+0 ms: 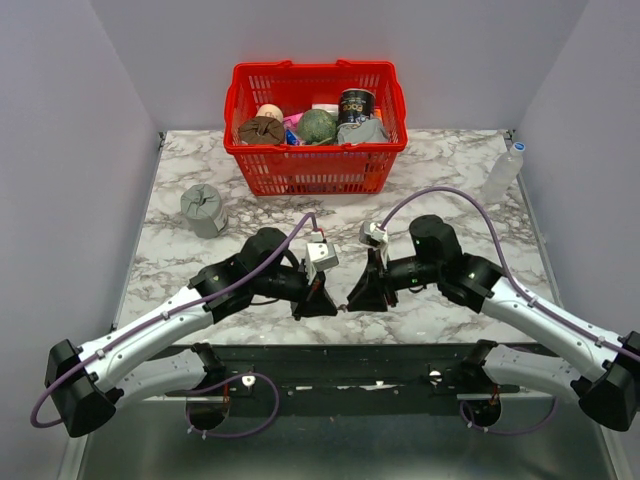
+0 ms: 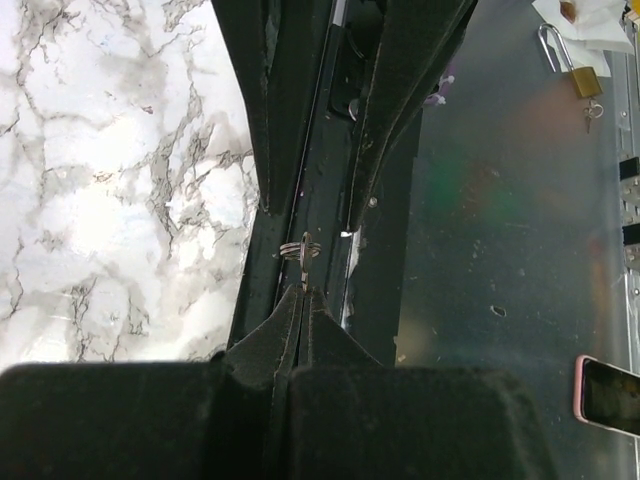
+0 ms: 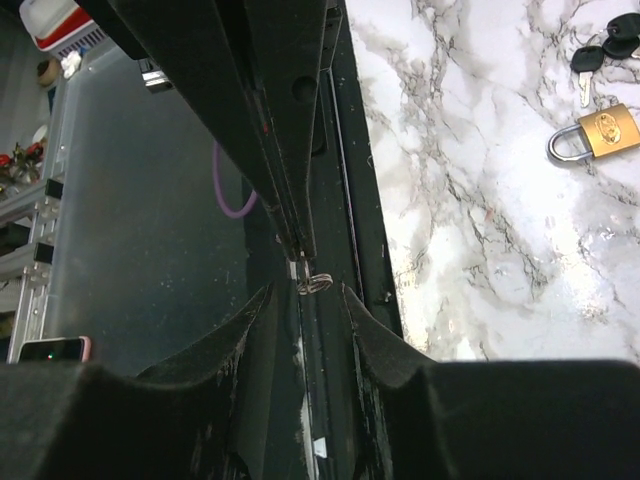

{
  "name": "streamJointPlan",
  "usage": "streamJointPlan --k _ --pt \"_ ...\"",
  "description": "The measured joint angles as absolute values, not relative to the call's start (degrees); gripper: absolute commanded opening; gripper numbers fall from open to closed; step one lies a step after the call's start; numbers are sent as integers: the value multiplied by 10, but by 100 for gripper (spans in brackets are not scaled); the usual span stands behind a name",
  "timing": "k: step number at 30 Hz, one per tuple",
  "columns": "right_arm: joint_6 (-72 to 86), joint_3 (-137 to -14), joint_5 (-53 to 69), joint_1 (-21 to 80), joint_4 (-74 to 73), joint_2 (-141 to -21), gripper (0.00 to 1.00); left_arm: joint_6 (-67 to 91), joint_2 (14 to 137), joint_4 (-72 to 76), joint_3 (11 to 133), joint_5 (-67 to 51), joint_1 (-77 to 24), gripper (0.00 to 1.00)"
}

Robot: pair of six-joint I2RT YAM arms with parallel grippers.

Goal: Unlock with the key

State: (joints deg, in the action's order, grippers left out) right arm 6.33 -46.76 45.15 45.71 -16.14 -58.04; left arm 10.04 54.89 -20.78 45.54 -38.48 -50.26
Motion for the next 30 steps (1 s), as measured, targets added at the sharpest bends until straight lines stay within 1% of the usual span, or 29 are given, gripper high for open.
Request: streamJointPlan --k 8,19,20,24,26,27,28,30 --pt "63 -468 460 458 -157 -593 36 100 554 -207 455 -393 -503 0" --pt "66 -468 471 462 -134 -609 26 100 555 -207 455 -396 -503 0" --pt "66 -468 473 463 -133 -611 24 100 555 -207 455 -396 -503 0" --pt "66 -468 475 465 -131 -618 13 100 555 -207 455 -396 -503 0" --pt "66 -468 476 465 -129 -619 9 100 555 -207 455 -395 -503 0" --pt "66 -468 477 466 -128 -619 4 100 555 -207 455 -395 -503 0" --pt "66 -468 478 466 -127 -619 1 100 555 -207 455 -395 -503 0" --pt "66 -468 479 466 -126 -619 1 100 555 -207 455 -395 -503 0"
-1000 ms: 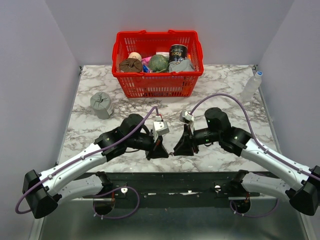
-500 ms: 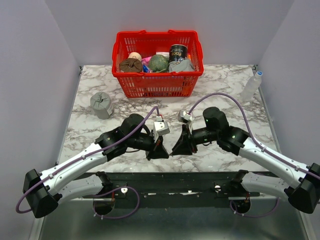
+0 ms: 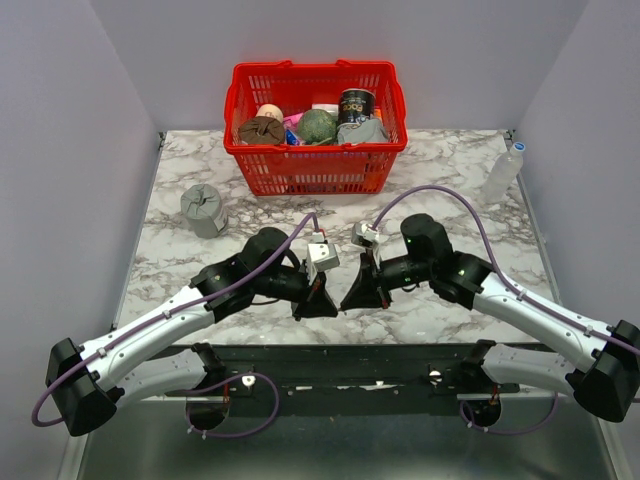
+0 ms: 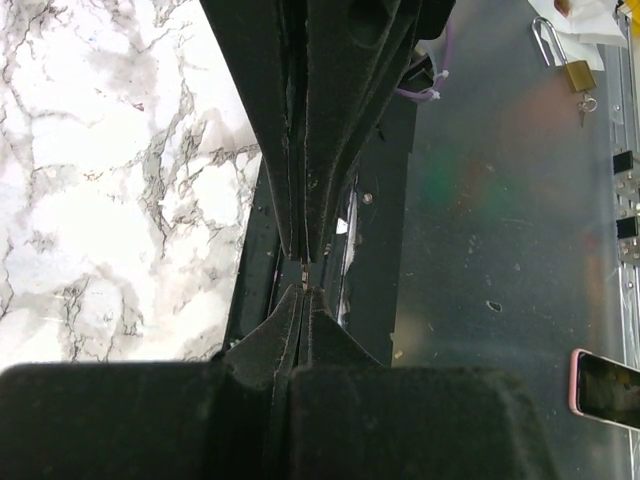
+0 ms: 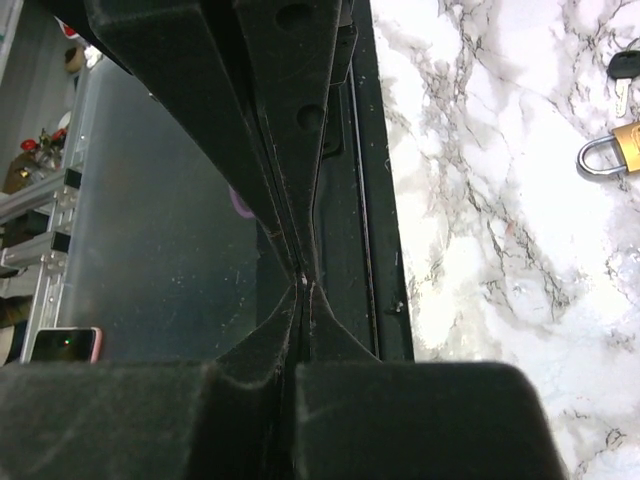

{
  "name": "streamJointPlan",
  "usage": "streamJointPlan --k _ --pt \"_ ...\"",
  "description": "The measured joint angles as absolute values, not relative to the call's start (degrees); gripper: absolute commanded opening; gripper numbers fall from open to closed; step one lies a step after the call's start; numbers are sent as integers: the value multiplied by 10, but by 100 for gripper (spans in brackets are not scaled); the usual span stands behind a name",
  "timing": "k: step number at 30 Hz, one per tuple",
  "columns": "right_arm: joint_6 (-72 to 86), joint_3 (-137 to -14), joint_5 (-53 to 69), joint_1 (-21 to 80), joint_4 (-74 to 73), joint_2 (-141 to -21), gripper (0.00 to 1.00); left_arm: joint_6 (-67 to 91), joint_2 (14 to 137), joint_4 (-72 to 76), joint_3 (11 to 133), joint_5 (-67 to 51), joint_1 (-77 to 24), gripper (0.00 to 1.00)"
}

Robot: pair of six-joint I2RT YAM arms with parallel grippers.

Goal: Unlock with the key

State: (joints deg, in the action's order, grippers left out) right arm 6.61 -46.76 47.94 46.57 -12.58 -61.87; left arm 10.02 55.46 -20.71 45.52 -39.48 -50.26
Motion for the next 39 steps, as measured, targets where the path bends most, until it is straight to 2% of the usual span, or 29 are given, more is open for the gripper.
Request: streamJointPlan --k 3,7,10,15,17,23,28,39 --pt "66 -468 480 466 -125 -619 1 101 554 -207 455 -394 -503 0" --pt "76 -467 469 466 -123 -618 1 107 550 -204 455 -375 -503 74" --pt "90 -461 429 465 -114 -618 1 126 540 -186 451 -336 -503 87" --pt "119 -422 358 430 -94 -614 1 192 512 -145 415 -214 -503 91" --pt "135 -402 341 392 -84 -610 1 230 500 -129 388 -165 -502 98" --pt "175 -357 306 287 -64 -567 1 341 505 -126 334 -35 -477 99" --pt "189 -343 302 283 -46 -521 1 378 578 -115 329 -9 -398 99" --pt "206 -313 302 280 -42 -461 1 385 701 -85 322 15 -364 99"
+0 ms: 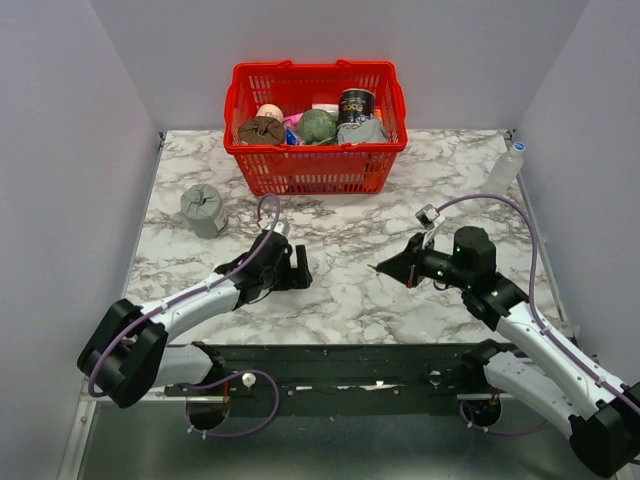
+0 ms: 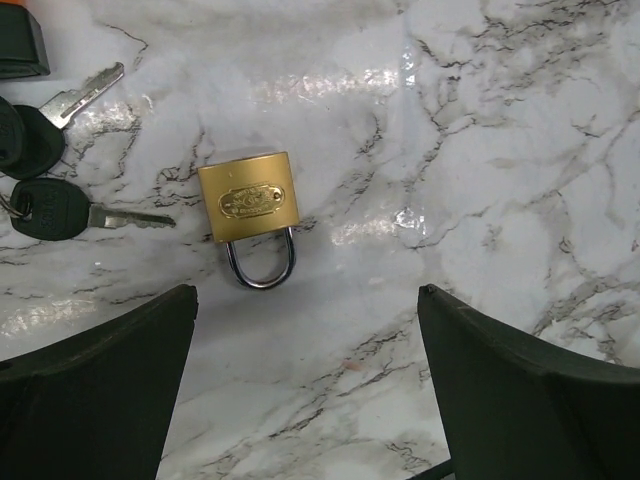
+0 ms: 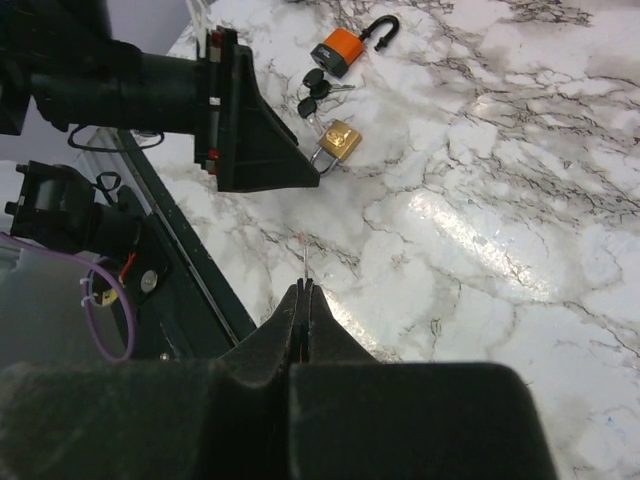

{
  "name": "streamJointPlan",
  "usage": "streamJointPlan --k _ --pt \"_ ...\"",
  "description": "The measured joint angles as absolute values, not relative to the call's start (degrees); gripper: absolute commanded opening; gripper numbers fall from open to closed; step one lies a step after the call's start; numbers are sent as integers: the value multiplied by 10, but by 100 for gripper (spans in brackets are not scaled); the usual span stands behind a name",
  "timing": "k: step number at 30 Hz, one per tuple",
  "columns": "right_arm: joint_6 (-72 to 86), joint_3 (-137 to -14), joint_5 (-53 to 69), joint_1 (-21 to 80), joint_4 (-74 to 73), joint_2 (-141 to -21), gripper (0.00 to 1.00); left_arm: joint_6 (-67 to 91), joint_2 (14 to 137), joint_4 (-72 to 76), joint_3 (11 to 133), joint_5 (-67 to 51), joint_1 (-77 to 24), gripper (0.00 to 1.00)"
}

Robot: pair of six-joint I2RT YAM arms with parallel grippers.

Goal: Unlock with the key

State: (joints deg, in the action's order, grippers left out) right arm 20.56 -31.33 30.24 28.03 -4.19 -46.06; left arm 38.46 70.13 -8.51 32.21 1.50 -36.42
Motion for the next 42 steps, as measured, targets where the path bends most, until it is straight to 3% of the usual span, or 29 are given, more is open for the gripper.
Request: streamJointPlan --k 16,32,42 --pt "206 -313 302 280 -41 -454 1 394 794 10 336 7 -366 99" --pt "206 -313 294 280 -41 -452 1 441 877 83 387 -20 -461 99" --pt "206 -313 284 280 -42 -440 1 383 818 32 405 15 -462 99"
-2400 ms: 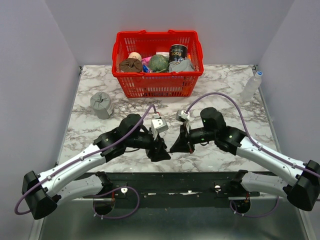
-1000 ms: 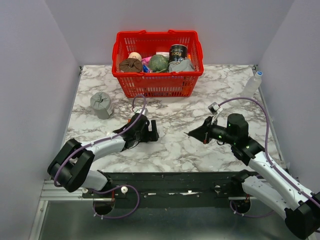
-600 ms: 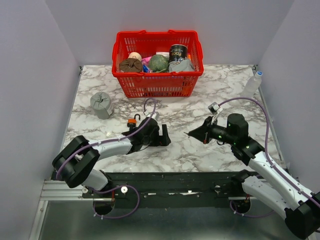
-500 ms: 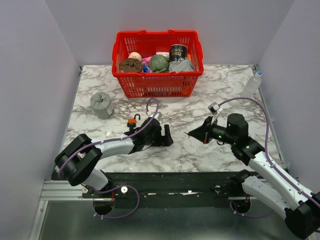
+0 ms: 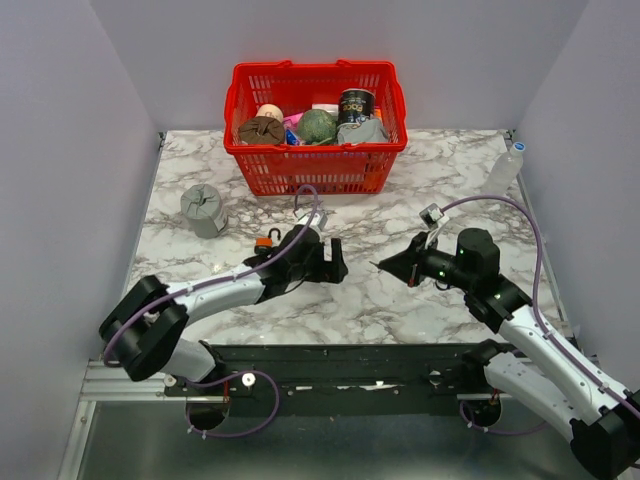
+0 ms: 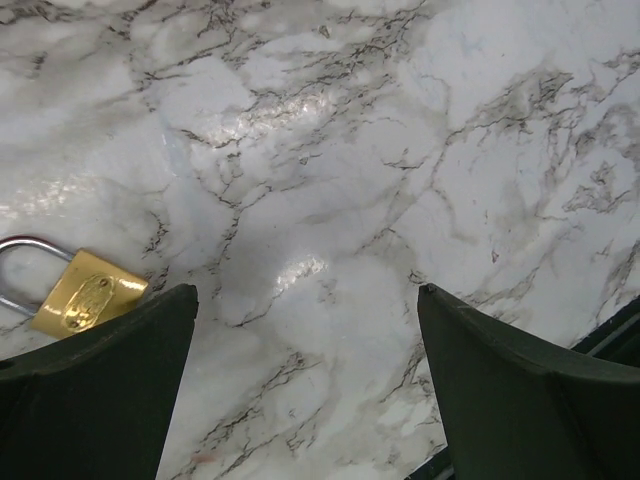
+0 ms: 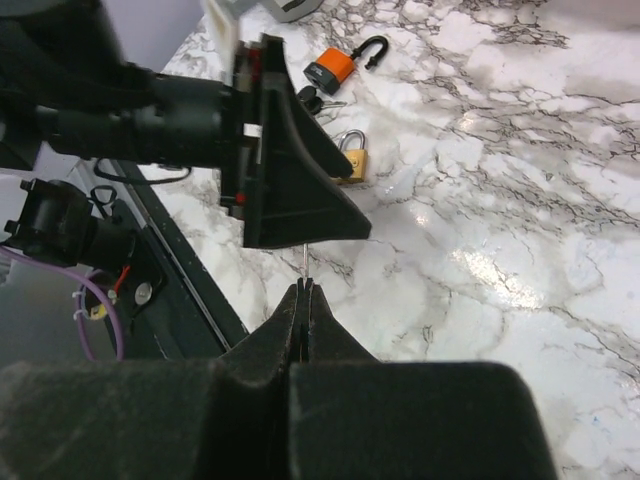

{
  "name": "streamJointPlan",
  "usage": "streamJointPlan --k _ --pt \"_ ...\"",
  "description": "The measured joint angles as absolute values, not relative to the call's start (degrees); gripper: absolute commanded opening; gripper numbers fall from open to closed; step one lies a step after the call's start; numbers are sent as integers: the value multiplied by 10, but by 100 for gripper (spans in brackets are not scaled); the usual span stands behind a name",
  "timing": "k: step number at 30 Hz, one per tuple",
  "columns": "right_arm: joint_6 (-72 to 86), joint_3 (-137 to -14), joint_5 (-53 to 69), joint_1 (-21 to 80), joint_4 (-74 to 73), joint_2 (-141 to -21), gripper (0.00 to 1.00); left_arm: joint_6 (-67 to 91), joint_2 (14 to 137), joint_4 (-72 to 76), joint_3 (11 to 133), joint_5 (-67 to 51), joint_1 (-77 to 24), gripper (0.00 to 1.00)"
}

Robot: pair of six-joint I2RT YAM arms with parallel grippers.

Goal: Unlock with the key

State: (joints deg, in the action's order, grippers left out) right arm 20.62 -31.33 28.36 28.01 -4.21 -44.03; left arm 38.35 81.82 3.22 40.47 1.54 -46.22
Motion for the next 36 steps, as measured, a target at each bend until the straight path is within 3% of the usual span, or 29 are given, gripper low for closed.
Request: streamJointPlan --k 6,14,21,33,36 --pt "207 -313 276 280 -44 -444 1 384 734 -41 404 82 -463 99" --pt "205 -313 276 280 -44 -448 1 452 741 -114 383 121 -462 99" --pt "205 -306 276 280 -44 -430 1 479 804 -109 378 122 -455 99" --pt "205 -290 270 280 -44 -418 1 454 917 -83 479 127 -439 99" --pt "205 -289 268 280 -44 -418 1 446 925 -89 488 129 -439 94"
